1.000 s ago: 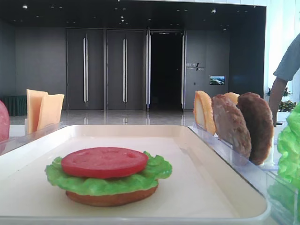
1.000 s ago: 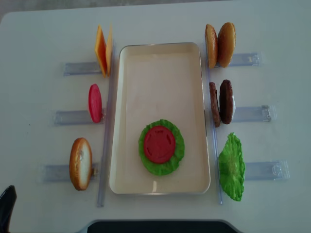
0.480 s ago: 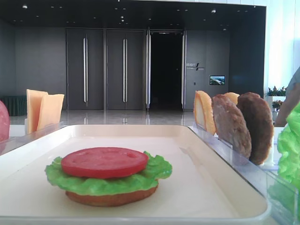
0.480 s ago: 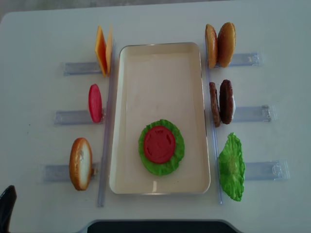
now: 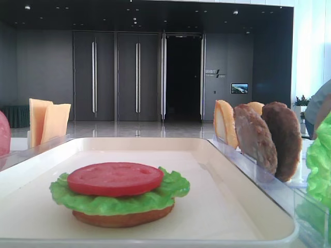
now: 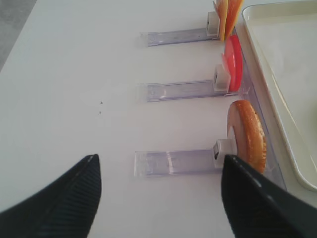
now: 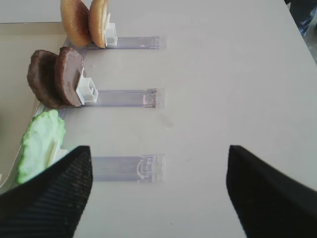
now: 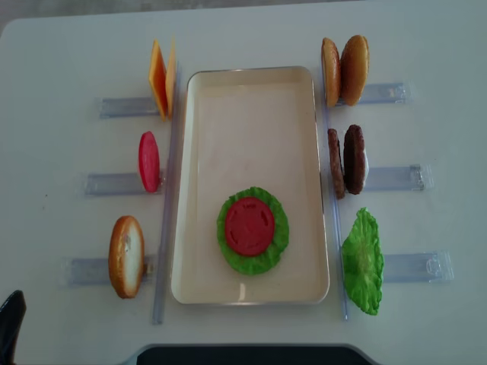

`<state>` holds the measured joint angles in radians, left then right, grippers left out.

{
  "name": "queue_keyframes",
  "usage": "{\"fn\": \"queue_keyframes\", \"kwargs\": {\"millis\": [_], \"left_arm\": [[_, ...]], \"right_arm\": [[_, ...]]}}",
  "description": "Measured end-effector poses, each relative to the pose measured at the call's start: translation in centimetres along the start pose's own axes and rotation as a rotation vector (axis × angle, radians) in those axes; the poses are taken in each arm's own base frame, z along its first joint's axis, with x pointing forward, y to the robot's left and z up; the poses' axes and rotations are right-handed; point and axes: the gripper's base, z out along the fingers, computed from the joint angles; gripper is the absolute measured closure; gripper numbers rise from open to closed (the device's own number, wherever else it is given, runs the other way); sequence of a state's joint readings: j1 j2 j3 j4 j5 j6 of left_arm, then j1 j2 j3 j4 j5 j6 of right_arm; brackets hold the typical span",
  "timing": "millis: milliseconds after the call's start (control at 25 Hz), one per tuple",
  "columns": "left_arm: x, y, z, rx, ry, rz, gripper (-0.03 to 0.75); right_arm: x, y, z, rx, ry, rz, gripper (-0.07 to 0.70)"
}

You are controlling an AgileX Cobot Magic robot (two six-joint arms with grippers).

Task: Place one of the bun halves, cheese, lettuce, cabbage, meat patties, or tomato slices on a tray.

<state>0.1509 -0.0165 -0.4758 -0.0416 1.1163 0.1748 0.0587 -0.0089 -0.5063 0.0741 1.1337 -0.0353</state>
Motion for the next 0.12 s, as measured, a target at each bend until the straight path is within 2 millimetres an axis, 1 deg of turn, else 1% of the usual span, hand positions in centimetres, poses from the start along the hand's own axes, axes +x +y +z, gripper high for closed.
{"fn": "queue_keyframes", "kwargs": {"millis": [120], "left_arm": [[0.0, 0.0, 0.0, 0.0, 0.0, 0.0, 0.139]], "right_arm": [[0.0, 0.0, 0.0, 0.0, 0.0, 0.0, 0.1]]}}
